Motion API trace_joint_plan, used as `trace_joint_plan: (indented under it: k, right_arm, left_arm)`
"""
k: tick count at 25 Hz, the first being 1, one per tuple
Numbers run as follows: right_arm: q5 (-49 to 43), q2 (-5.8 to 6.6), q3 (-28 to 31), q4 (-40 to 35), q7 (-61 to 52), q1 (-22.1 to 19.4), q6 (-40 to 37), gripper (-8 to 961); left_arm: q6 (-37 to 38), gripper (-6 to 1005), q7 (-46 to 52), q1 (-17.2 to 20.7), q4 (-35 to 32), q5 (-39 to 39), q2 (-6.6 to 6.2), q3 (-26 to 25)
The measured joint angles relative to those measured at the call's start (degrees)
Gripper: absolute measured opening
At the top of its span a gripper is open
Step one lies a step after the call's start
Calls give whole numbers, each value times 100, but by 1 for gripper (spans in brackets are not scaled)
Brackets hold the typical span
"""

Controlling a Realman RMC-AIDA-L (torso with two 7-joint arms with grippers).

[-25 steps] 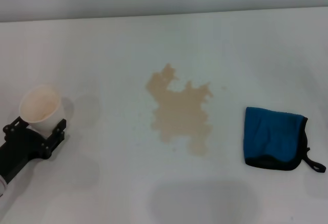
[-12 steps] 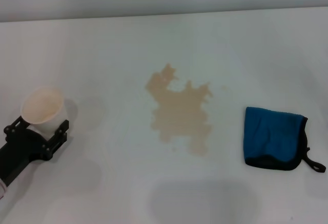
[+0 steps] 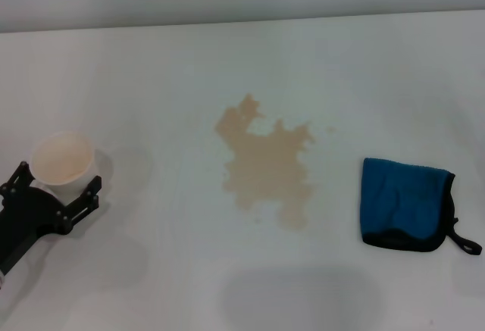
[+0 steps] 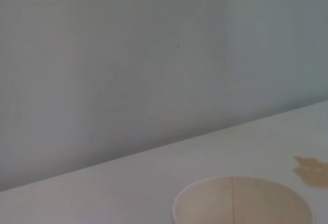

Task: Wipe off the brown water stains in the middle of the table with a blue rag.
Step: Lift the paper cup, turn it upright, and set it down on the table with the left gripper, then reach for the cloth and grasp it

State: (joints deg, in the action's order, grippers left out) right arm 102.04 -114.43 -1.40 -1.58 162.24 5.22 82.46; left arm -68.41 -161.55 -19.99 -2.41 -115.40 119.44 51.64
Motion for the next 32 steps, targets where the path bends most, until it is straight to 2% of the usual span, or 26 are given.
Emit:
trace_joint_plan:
  k: [3,21,27,32]
  right_arm:
    - [-1,0,0,0,0,-6,2,872]
    - [-38,0,-13,0,0,-30,8,872]
    - [-72,0,-72,-52,0,-113,86,870]
    - [-271,2,-253,-352,-168,-457,416,869]
  left_arm:
    - [7,892,0,18,3,0,0,-2]
    - [-314,892,-26,527,-86,-11,-15,-21]
    - [-1048,892,56,820,-20,18,-9,7]
    - [-1835,893,186,1044,64,13,-14,-3]
